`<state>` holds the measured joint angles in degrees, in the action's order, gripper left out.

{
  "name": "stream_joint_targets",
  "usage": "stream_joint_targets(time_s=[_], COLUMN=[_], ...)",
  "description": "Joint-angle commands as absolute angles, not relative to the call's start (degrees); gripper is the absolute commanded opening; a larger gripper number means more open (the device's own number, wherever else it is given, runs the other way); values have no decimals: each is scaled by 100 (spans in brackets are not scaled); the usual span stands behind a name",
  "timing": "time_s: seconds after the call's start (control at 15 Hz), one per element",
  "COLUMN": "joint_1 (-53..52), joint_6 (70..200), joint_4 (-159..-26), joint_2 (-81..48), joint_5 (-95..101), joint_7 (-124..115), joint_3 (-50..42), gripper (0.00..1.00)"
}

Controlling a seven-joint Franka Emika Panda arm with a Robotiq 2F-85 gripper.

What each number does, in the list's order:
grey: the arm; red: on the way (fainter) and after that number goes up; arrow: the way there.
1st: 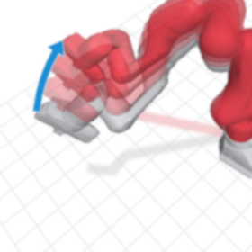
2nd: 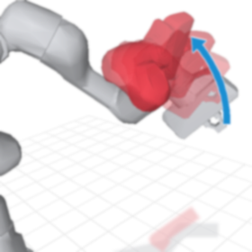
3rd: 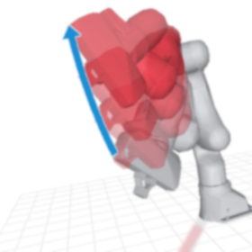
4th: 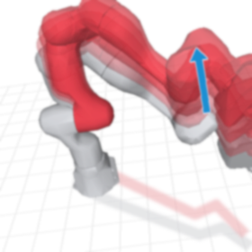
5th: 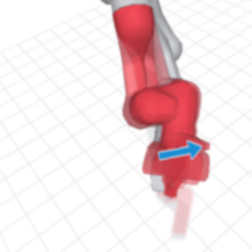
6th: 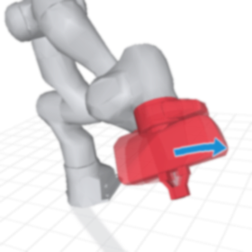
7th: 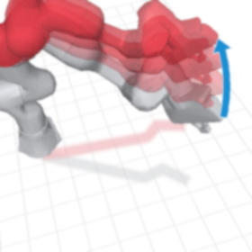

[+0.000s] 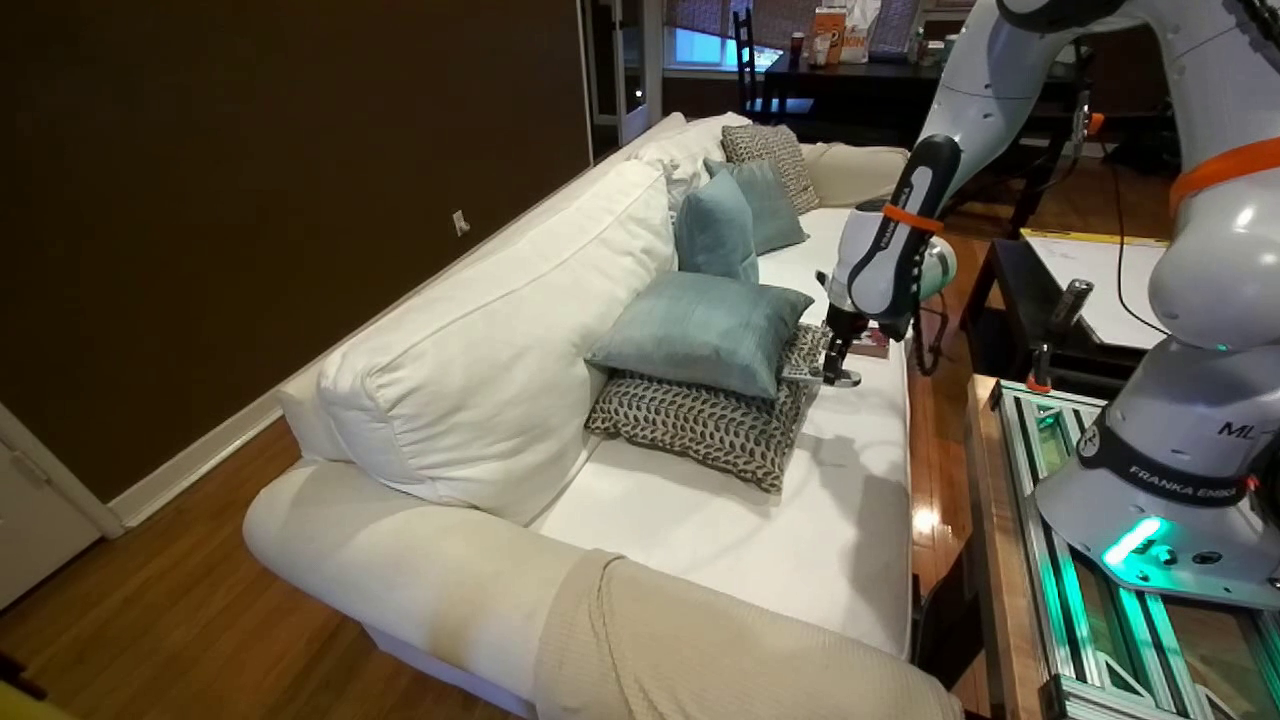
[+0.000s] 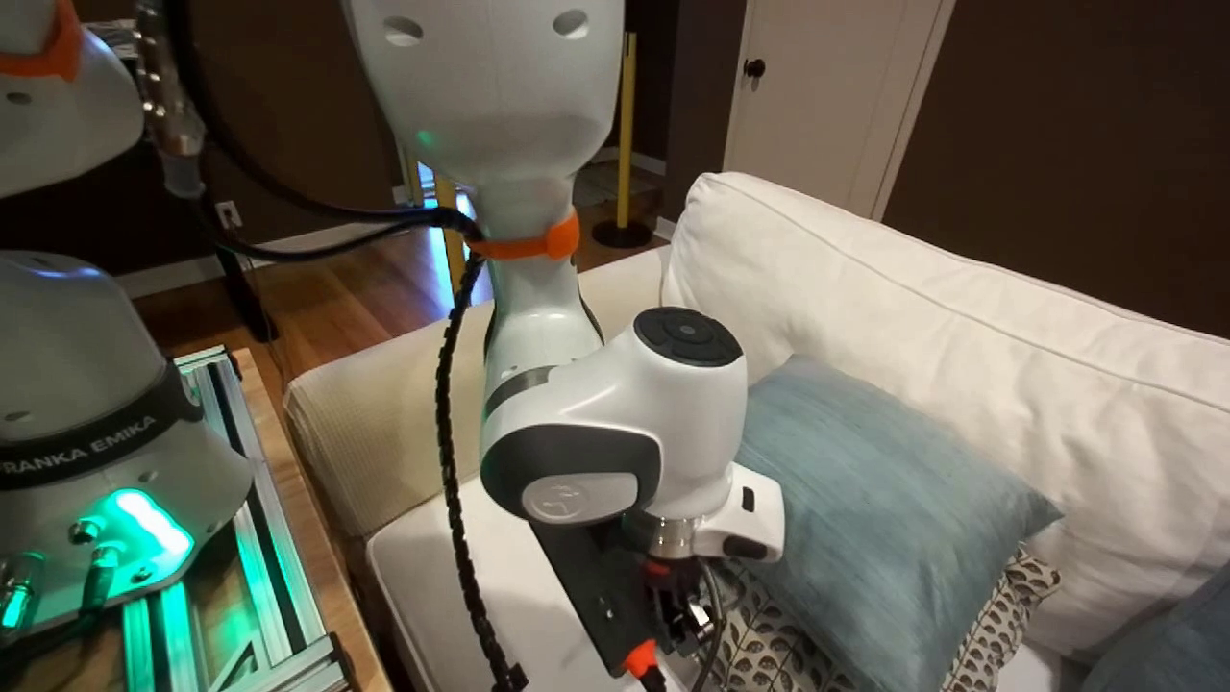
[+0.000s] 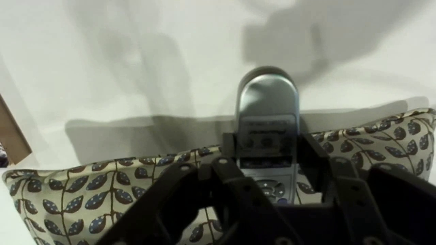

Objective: Remove the grey remote from the pillow and put it on the left cushion of the sofa

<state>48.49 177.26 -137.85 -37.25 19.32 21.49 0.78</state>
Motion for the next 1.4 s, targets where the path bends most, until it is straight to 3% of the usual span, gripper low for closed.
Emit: stream_joint_targets(time_s=[0.0,0.6,0.87,1.33], joint_1=[4484,3587,4119,4466], joint_6=[17379,17203,17486,17527], joint_4=[-14085,-14195,-14144,-13753], joint_2=[-3355,-3260,-3332,-3749], joint_5=[1596,1043,273,-753], joint_7=[2046,1502,1234,409], joint_3=[-212,-1137,-614,-540], gripper=[24,24,24,24])
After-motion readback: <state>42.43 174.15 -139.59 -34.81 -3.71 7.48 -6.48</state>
